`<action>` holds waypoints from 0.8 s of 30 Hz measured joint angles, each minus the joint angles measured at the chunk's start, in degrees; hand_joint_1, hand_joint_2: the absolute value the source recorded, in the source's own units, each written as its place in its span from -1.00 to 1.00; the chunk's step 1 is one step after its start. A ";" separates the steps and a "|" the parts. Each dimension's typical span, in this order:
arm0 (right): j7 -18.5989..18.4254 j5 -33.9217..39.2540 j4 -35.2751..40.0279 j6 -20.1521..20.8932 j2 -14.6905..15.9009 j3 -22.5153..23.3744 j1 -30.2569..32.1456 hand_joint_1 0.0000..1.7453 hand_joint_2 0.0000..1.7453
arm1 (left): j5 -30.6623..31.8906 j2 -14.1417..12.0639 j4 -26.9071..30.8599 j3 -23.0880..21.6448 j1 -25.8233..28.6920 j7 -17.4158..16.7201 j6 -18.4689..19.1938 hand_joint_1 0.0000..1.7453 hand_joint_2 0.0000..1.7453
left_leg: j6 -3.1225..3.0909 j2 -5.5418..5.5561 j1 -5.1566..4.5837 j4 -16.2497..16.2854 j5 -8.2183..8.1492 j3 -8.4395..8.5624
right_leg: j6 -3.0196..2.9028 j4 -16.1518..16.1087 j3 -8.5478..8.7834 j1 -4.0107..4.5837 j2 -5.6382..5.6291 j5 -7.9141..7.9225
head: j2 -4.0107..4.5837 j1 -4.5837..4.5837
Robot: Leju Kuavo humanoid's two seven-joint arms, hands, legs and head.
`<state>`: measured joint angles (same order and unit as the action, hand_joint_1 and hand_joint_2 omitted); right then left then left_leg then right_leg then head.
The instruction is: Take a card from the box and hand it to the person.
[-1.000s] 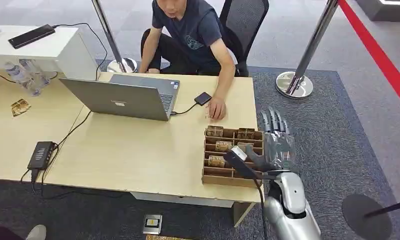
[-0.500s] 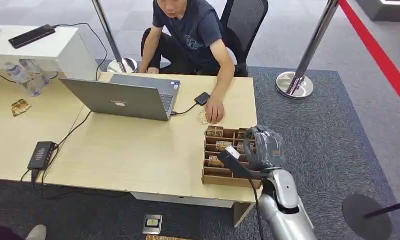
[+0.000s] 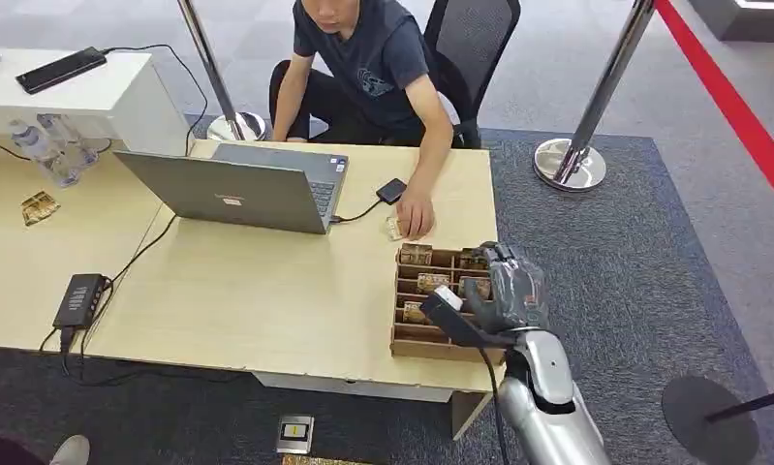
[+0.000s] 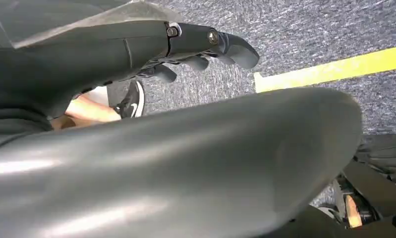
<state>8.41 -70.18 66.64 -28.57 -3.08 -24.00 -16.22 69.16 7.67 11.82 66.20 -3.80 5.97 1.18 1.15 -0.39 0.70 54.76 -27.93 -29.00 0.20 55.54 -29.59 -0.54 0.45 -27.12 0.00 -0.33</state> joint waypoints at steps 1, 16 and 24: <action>0.02 0.02 -0.17 0.00 0.00 0.00 -0.01 -0.12 1.00 | 0.00 0.00 0.00 0.04 0.03 0.00 0.00 -1.00 -1.00 | 0.00 0.00 0.00 0.00 0.00 0.00 | 0.00 0.00 0.00 0.00 0.00 0.00 | 0.00 -0.02; 0.15 1.40 -3.14 -0.04 0.02 0.00 -0.64 -0.06 1.00 | -0.09 -0.15 -0.04 0.22 0.24 -0.02 0.00 -1.00 -1.00 | 0.00 0.00 0.00 0.00 0.00 0.00 | 0.00 0.00 -0.01 0.00 0.00 0.00 | 0.00 -0.02; 0.00 1.75 -4.89 -0.07 0.02 0.02 -0.85 0.00 1.00 | -0.17 -0.24 -0.37 0.24 0.24 -0.17 0.00 -1.00 -1.00 | 0.00 0.00 0.00 0.00 0.00 -0.01 | 0.00 0.00 -0.01 0.00 0.00 0.00 | 0.00 -0.02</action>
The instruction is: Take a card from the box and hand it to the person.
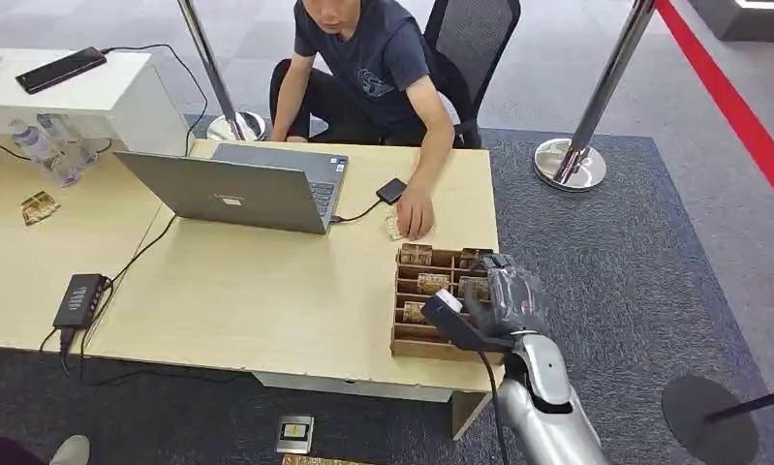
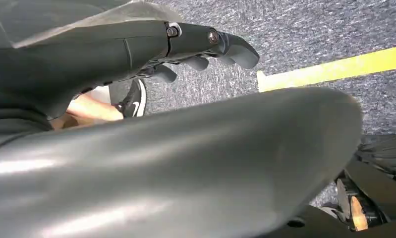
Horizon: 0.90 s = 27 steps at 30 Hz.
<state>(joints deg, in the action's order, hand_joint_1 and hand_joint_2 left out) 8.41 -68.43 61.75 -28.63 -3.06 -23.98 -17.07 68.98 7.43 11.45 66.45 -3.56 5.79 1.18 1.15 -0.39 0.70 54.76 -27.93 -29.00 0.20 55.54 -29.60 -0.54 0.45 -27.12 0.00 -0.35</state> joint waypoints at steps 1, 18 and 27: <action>-0.02 0.07 -0.20 -0.02 0.00 0.02 -0.01 -0.02 1.00 | 0.02 -0.02 0.00 0.00 0.00 0.00 0.00 -1.00 -1.00 | 0.00 0.00 0.00 0.00 0.00 0.00 | 0.00 0.00 0.00 0.00 0.00 0.00 | 0.00 0.02; 0.26 -0.22 -2.23 -2.12 0.04 0.17 -0.77 0.58 1.00 | 0.63 -0.22 -0.13 -0.02 -0.03 0.00 0.00 -1.00 -1.00 | 0.00 -0.01 0.00 0.00 0.00 0.04 | 0.00 -0.01 0.00 0.00 0.00 0.00 | 0.00 0.00; 0.26 -1.44 2.43 -2.29 0.42 0.35 1.64 1.00 1.00 | 0.63 -0.26 -0.13 0.00 0.01 0.41 0.00 -1.00 -1.00 | 0.00 0.00 0.00 0.00 0.00 0.02 | 0.00 -0.01 -0.01 0.00 0.00 0.00 | 0.00 0.02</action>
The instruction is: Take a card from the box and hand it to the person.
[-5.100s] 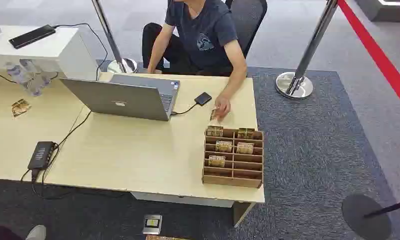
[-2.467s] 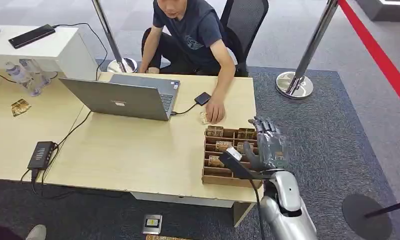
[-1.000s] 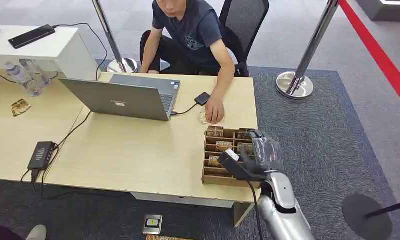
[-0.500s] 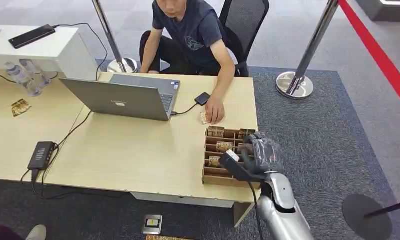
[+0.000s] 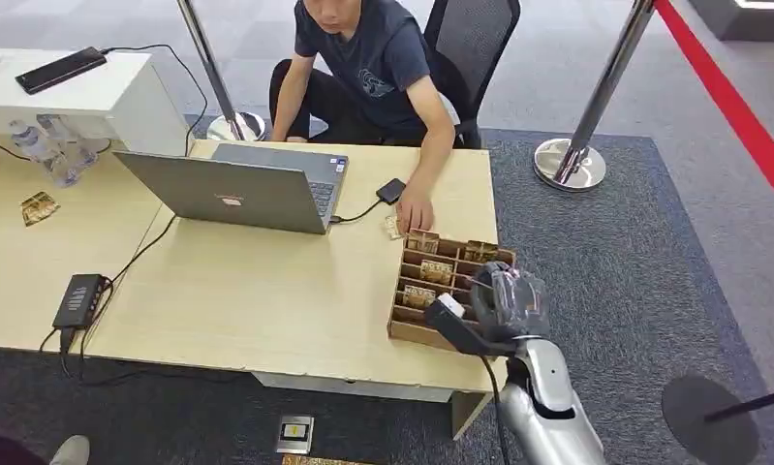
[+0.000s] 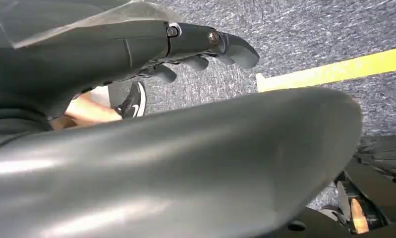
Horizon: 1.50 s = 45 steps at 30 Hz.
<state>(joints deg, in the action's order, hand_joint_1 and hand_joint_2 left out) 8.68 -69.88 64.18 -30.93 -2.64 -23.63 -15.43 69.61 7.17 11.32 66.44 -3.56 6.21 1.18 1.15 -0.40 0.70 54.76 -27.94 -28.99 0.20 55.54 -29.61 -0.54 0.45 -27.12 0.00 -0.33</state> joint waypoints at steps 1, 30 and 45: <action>0.08 -0.11 0.95 0.00 0.13 0.00 0.26 1.00 1.00 | -0.02 0.00 0.00 -0.02 0.00 0.02 0.00 -1.00 -1.00 | 0.00 0.00 0.00 0.00 0.00 -0.01 | 0.00 0.00 -0.01 0.00 0.00 0.00 | 0.00 -0.02; 8.50 12.61 -9.58 2.86 -7.24 -3.56 -18.57 1.00 1.00 | 1.46 -0.02 -0.35 0.13 -0.75 0.85 0.00 -1.00 -1.00 | 0.05 -0.01 0.01 0.00 0.13 -0.07 | -0.02 0.05 -0.05 0.01 0.00 0.05 | 0.00 -0.02; 8.35 12.31 -21.45 0.85 -10.21 -3.45 -22.74 1.00 1.00 | 2.10 -0.02 -0.42 0.11 -0.72 0.33 -0.13 -1.00 -1.00 | 0.04 0.00 0.01 0.00 0.13 -0.09 | -0.01 0.03 -0.07 0.01 0.00 0.05 | 0.00 -0.02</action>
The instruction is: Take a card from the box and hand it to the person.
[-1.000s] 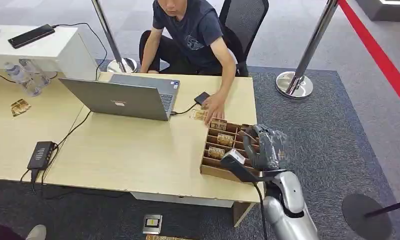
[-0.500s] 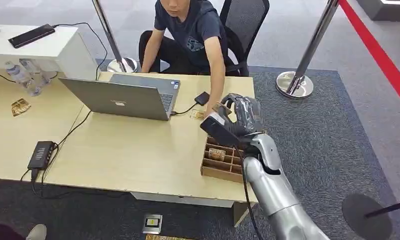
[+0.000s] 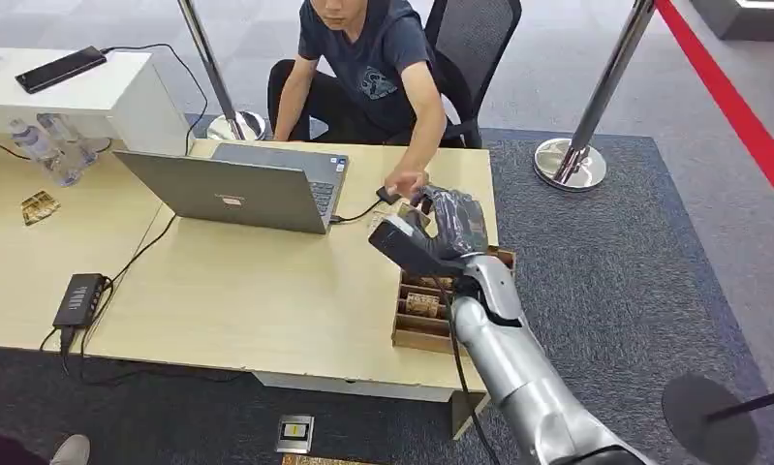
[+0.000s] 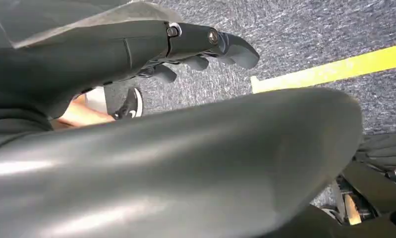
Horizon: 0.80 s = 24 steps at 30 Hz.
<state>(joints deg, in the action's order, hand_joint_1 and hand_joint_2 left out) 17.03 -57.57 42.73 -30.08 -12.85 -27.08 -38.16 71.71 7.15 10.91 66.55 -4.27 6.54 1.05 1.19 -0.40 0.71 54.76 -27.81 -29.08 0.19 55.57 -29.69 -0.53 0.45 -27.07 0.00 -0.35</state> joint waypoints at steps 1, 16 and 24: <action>-0.09 -0.15 -0.28 -0.15 0.00 0.07 0.00 1.00 1.00 | 0.18 0.02 0.00 0.00 0.00 0.00 0.00 -1.00 -1.00 | 0.00 0.00 0.00 0.00 0.00 0.00 | 0.00 0.00 -0.01 0.00 0.00 0.00 | 0.00 0.00; -0.24 -1.92 -1.62 -1.42 0.17 0.39 0.01 1.00 1.00 | 0.70 0.02 -0.02 -0.20 -0.02 0.02 -0.04 -1.00 -1.00 | 0.00 0.00 0.00 0.00 0.01 0.02 | -0.01 0.00 0.00 0.00 0.00 0.01 | 0.00 0.00; 0.13 -2.38 0.41 -2.12 0.15 0.37 0.59 -1.00 1.00 | 0.33 0.02 -0.02 -0.20 -0.01 0.04 -0.15 -1.00 -1.00 | 0.00 0.00 0.00 0.00 0.00 0.00 | -0.01 0.00 -0.02 0.00 0.00 0.01 | 0.00 0.00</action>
<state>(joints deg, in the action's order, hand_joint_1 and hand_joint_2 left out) 17.16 -59.95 43.14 -32.20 -12.70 -26.71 -37.58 72.04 7.17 10.88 66.36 -4.28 6.58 0.90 1.19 -0.40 0.71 54.77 -27.81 -29.08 0.18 55.57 -29.70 -0.53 0.45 -27.06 0.00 -0.35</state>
